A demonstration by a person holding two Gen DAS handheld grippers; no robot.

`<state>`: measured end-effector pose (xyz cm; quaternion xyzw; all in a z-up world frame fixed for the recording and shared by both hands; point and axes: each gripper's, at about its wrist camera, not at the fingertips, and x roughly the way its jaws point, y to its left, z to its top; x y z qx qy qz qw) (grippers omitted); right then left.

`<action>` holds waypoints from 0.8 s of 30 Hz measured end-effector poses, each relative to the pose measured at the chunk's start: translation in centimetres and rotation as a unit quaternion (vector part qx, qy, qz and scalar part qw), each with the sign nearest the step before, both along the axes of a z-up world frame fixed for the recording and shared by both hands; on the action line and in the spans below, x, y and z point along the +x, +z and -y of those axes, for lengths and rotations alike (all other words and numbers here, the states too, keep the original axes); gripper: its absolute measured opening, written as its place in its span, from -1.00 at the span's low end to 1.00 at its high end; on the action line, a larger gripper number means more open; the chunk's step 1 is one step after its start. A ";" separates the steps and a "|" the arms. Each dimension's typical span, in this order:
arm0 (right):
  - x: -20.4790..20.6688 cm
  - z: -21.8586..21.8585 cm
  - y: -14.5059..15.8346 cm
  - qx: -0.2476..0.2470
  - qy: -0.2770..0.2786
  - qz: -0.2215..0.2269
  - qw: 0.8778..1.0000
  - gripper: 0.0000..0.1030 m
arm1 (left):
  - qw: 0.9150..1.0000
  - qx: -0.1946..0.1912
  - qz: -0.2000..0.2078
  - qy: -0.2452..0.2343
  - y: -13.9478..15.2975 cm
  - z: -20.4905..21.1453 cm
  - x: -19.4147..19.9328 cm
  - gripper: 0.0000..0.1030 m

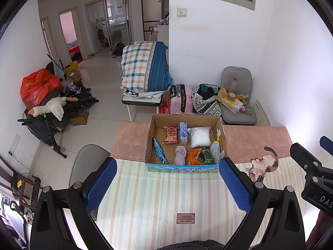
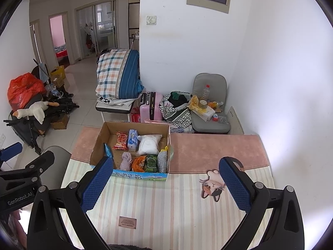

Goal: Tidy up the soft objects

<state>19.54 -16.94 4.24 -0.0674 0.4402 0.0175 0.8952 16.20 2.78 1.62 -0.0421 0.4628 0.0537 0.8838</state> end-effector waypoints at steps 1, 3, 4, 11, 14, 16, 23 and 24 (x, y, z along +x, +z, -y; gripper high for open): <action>-0.1 -0.1 0.0 0.000 0.001 0.000 1.000 1.00 | 1.000 0.000 0.000 0.001 0.0 0.0 0.0 0.96; -0.1 -0.2 0.2 0.001 0.001 -0.001 1.000 1.00 | 1.000 0.000 0.000 0.001 0.0 0.0 0.0 0.96; -0.1 -0.2 0.2 0.001 0.001 0.000 1.000 1.00 | 1.000 0.000 0.001 0.001 0.0 0.0 0.0 0.96; -0.2 -0.3 0.1 0.004 0.002 -0.001 1.000 1.00 | 1.000 -0.001 0.001 0.003 -0.1 -0.1 -0.1 0.96; -0.1 -0.1 0.1 0.004 0.001 -0.001 1.000 1.00 | 1.000 0.000 0.001 0.001 -0.1 -0.1 0.0 0.96; -0.1 0.0 0.0 0.002 0.000 0.000 1.000 1.00 | 1.000 0.000 0.001 0.001 -0.1 -0.1 -0.1 0.96; 0.0 0.3 -0.1 0.001 0.000 0.001 1.000 1.00 | 1.000 0.003 0.004 0.002 0.2 -0.3 -0.2 0.96; -0.1 0.2 -0.1 0.000 -0.001 0.002 1.000 1.00 | 1.000 0.004 0.005 0.003 0.2 -0.4 -0.2 0.96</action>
